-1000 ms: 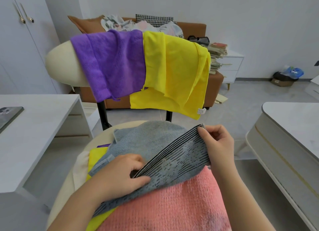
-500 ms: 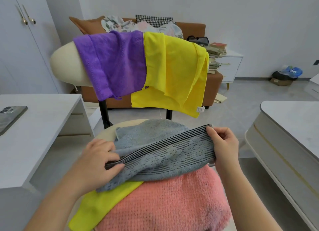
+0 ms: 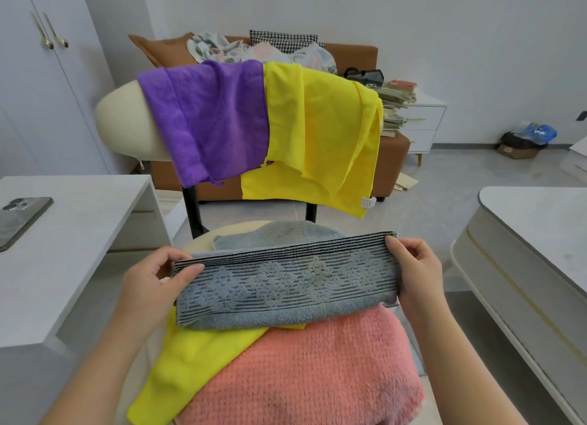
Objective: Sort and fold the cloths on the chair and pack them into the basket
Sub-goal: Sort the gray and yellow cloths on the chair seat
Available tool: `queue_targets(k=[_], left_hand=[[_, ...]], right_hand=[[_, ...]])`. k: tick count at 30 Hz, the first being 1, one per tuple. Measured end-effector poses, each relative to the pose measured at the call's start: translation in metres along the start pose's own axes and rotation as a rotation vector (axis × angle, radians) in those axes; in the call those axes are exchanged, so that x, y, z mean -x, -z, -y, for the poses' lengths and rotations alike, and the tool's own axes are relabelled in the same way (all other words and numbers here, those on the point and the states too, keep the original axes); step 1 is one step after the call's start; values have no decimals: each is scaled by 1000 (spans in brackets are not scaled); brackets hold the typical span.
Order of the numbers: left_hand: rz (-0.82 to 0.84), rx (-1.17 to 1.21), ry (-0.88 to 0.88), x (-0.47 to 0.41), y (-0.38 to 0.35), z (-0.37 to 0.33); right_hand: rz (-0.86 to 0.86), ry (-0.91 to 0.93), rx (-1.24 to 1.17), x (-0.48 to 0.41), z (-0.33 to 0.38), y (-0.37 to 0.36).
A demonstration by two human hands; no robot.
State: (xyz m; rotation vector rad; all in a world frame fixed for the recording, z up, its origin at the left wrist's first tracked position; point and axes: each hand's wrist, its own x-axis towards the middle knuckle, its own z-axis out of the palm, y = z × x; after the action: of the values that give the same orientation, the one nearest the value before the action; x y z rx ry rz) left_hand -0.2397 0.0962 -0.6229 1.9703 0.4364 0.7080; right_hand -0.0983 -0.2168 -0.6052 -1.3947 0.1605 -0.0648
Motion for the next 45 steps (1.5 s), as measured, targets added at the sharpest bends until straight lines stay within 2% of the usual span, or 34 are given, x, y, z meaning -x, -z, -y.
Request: queue_targets(k=[9,17,23,29,33,38,41,45], left_hand=[[-34,72,22,1,0,-4],[-44,97,34,2,-4,-6],[0,37,47,-2,-3,-1],[52,-4,33,-3,2,3],[13,-15,-26,-3,5,1],[-19,-127,-48,-5,11,-1],[42,-221,-47,-5,21,-10],[177,-430,-222,-12,46,-47]], right_hand=[[53,64,-31,-3,0,5],[195,-34,-120,-11,-2,10],[267,-32,-177,-17,-5,11],[295,25,-39,-11,-1,11],[311,75,-15,-13,-1,15],[305,238,293,-17,-7,21],[370,234,396,-16,1,28],[484,307,592,-11,38,34]])
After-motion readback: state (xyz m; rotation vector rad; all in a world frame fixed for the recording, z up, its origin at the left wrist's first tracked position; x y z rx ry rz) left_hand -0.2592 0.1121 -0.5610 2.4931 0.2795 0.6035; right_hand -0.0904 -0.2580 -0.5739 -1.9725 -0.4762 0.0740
